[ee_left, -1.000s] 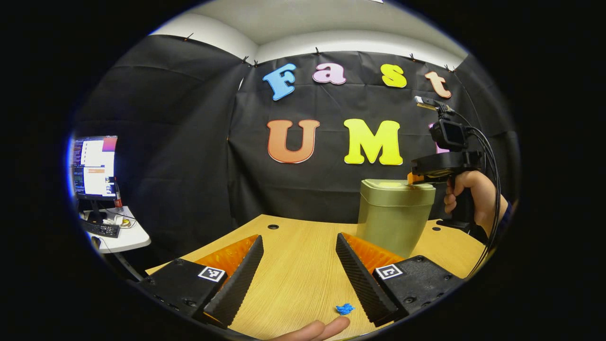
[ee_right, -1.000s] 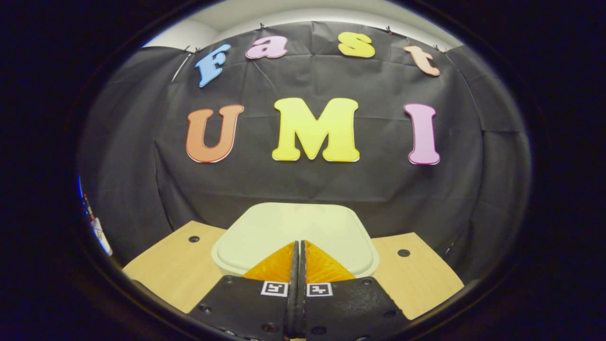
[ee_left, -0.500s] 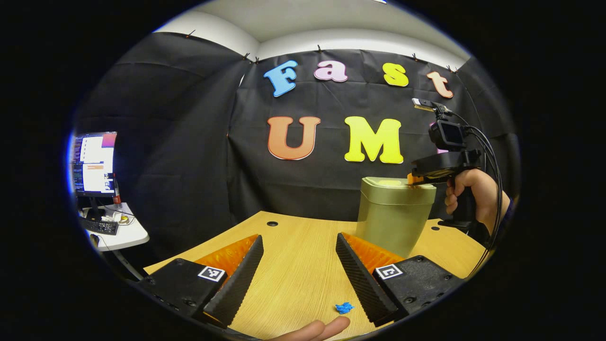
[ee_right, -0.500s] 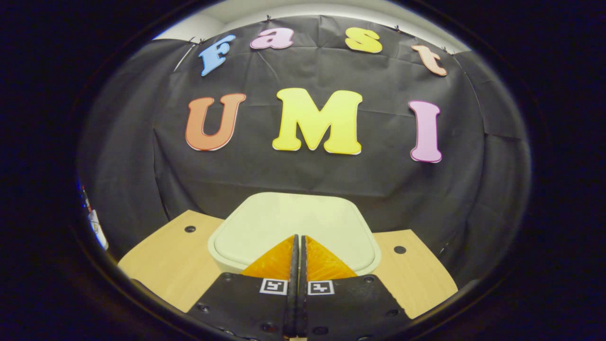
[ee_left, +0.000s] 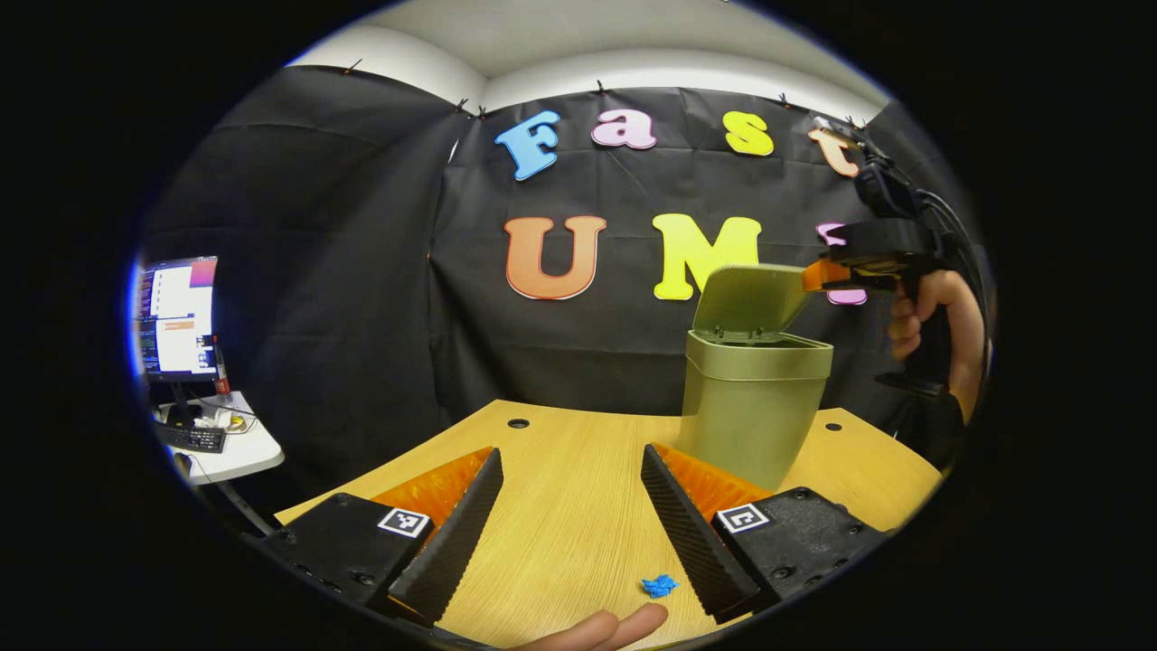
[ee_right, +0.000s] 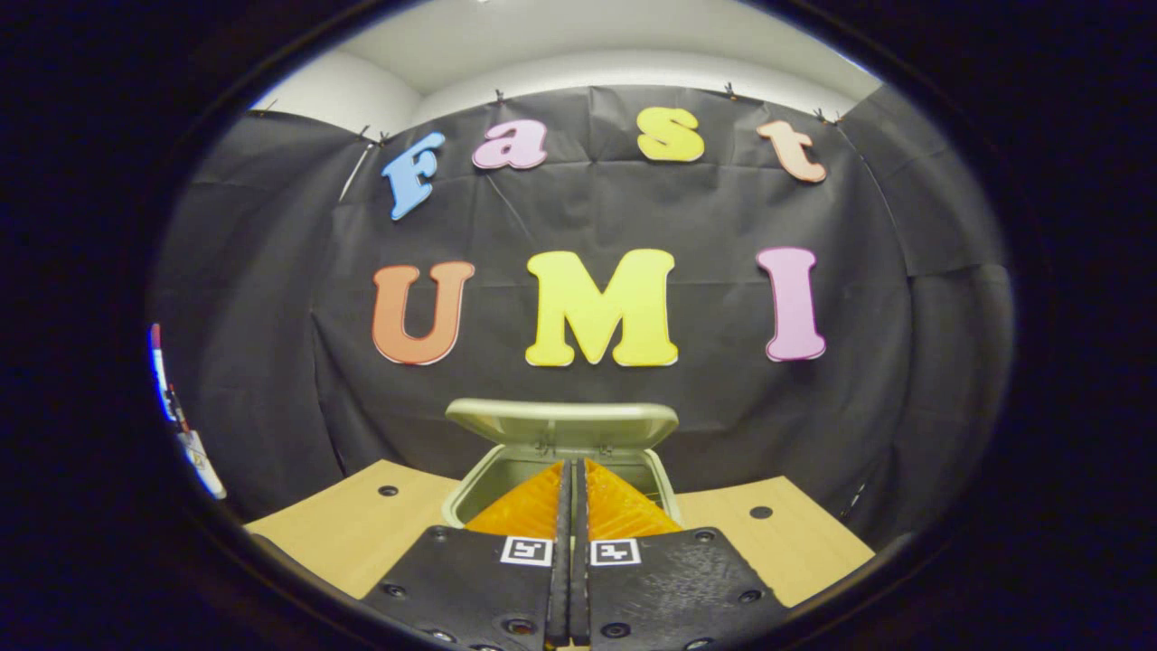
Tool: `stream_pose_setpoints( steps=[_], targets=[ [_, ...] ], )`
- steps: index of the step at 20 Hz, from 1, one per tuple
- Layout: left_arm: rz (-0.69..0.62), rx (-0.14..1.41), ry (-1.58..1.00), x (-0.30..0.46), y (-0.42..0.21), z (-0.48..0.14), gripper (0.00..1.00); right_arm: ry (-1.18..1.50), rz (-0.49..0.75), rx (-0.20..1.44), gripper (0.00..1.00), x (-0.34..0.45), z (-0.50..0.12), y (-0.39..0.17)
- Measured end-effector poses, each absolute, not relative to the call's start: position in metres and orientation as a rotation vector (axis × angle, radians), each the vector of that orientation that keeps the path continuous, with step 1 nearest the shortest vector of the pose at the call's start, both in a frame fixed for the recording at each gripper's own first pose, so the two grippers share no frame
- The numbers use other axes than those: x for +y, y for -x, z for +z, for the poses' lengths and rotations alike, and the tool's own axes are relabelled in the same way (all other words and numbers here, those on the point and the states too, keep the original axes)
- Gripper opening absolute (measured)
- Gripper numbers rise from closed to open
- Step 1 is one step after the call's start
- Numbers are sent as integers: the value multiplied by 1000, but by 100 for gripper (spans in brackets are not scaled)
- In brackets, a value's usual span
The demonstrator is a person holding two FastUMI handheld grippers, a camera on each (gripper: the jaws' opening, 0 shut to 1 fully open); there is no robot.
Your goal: Press the lid of the desktop garbage bin to open it, pick up the crumpled paper on the desktop and throw it into the bin, then pick up the pop can on the desktop and drop it into the bin, and finally close the garbage bin lid.
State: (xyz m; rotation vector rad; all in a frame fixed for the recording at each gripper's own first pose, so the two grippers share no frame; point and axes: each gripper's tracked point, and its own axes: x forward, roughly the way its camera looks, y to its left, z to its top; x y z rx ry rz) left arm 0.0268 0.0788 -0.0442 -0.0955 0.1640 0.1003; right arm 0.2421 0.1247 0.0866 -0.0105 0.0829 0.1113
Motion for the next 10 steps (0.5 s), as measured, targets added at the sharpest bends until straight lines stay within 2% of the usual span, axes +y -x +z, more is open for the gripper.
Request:
stream_pose_setpoints(
  steps=[10],
  targets=[
    [97,180,78,70,-30,-50,99,41,165,22,0,97,97,-117]
  ],
)
